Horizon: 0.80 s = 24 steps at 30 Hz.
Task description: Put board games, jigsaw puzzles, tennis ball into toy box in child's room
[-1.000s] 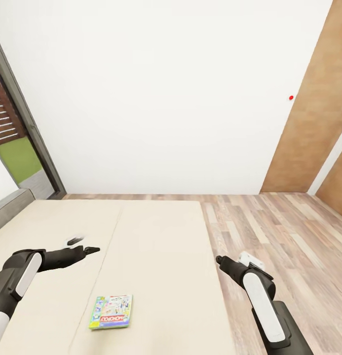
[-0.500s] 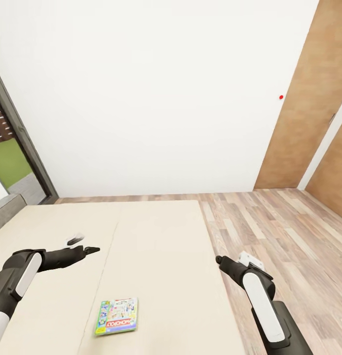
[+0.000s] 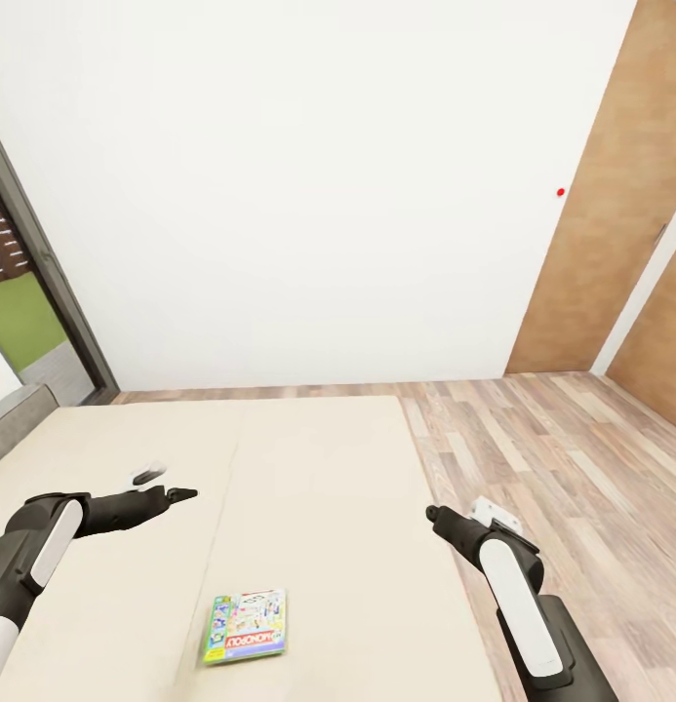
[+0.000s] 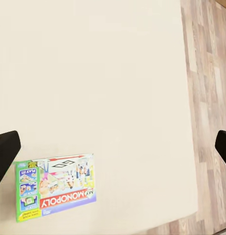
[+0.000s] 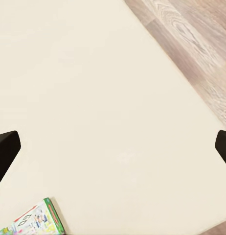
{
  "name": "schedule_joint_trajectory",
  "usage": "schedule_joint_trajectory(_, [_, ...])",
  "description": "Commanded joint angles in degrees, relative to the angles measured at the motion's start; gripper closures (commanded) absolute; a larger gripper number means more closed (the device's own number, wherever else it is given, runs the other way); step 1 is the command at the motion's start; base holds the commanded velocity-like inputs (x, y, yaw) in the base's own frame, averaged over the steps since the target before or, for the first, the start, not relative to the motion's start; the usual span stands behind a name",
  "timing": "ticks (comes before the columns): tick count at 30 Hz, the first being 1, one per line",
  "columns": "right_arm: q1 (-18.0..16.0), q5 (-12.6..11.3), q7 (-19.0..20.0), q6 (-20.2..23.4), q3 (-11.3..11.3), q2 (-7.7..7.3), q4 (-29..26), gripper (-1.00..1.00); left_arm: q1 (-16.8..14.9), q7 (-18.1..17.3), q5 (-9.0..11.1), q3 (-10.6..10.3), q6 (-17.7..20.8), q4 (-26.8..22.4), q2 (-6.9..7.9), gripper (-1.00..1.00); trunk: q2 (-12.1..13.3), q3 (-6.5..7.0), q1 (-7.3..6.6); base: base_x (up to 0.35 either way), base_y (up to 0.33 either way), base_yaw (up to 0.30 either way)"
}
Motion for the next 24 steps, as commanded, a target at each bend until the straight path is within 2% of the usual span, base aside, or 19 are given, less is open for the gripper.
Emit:
schedule_joint_trajectory(1, [-0.1,-0.5,-0.6,0.1,0.0,0.01,-0.1,-1.00,-0.1,-0.2,-0.1,0.1,0.3,0.0,-0.01,-1.00,-0.1,-0.13,0.04,0.000,0.061,0.000])
schedule_joint_trajectory(12, [0.0,-0.6,-0.6,0.1,0.7,0.10,-0.2,-1.00,-0.1,-0.2,-0.2,0.1,0.3,0.0,-0.01,-1.00,-0.1,-0.13,0.04,0.000,0.096,0.000])
schedule_joint_trajectory(24, [0.0,-0.5,-0.6,0.1,0.7,0.12,-0.3,-1.00,-0.1,-0.2,-0.1,0.1,0.3,0.0,-0.04,-1.00,-0.1,-0.13,0.04,0.000,0.014,0.000])
